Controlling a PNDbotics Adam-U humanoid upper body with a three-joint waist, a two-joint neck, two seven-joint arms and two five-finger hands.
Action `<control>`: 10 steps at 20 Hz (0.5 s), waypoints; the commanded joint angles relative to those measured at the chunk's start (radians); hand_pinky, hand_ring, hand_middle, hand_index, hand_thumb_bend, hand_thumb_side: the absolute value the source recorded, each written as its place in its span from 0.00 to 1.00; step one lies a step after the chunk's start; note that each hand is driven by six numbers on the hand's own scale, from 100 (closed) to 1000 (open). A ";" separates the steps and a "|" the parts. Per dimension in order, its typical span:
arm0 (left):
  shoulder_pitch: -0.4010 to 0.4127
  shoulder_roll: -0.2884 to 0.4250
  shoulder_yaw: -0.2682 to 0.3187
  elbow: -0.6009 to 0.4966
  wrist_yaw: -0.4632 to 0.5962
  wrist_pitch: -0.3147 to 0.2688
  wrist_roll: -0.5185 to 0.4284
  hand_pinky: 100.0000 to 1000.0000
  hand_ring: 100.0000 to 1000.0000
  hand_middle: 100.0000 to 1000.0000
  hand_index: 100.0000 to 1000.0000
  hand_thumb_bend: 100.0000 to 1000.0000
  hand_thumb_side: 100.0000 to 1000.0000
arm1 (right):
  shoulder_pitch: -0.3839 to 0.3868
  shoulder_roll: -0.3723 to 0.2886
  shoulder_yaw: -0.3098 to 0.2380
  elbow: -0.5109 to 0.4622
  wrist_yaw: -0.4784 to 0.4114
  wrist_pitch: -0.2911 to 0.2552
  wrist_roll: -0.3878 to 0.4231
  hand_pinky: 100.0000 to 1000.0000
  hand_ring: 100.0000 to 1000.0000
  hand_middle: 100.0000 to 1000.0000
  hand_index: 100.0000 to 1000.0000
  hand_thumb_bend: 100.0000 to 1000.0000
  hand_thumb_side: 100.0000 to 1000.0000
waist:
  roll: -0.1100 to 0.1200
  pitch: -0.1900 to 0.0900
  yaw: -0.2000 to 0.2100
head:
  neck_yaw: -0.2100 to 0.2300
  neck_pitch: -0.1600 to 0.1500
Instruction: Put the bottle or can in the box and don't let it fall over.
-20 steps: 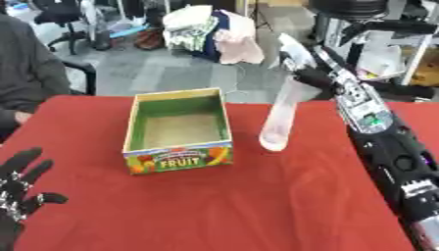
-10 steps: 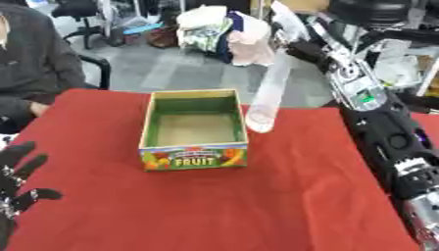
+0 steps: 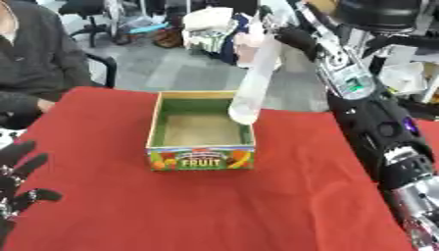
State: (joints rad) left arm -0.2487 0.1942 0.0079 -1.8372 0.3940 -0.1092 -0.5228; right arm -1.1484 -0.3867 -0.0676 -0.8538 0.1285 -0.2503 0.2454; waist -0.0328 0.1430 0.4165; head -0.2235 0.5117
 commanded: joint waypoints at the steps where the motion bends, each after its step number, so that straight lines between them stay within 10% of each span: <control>1: -0.018 0.012 -0.009 -0.016 0.010 0.003 -0.010 0.63 1.00 0.99 1.00 0.08 0.85 | -0.015 0.006 -0.004 0.011 0.016 -0.002 0.024 0.68 0.91 0.84 0.50 0.00 0.41 | 0.004 -0.013 0.004 | -0.014 -0.018; 6: -0.021 0.012 -0.018 -0.013 0.009 0.010 -0.019 0.63 1.00 0.99 1.00 0.09 0.86 | -0.004 0.009 0.018 0.004 0.043 -0.109 0.158 0.92 1.00 1.00 0.97 0.00 0.42 | -0.001 -0.011 -0.001 | -0.012 -0.020; 10: -0.021 0.014 -0.019 -0.012 0.005 0.012 -0.021 0.63 1.00 0.99 1.00 0.09 0.86 | -0.002 -0.001 0.013 -0.006 0.156 -0.217 0.179 1.00 1.00 1.00 1.00 0.00 0.61 | -0.003 -0.011 -0.005 | -0.011 -0.017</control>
State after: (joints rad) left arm -0.2566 0.1940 -0.0099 -1.8366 0.3952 -0.0975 -0.5400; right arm -1.1324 -0.3617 -0.0490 -0.8370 0.2535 -0.4366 0.4192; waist -0.0406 0.1436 0.4113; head -0.2354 0.5065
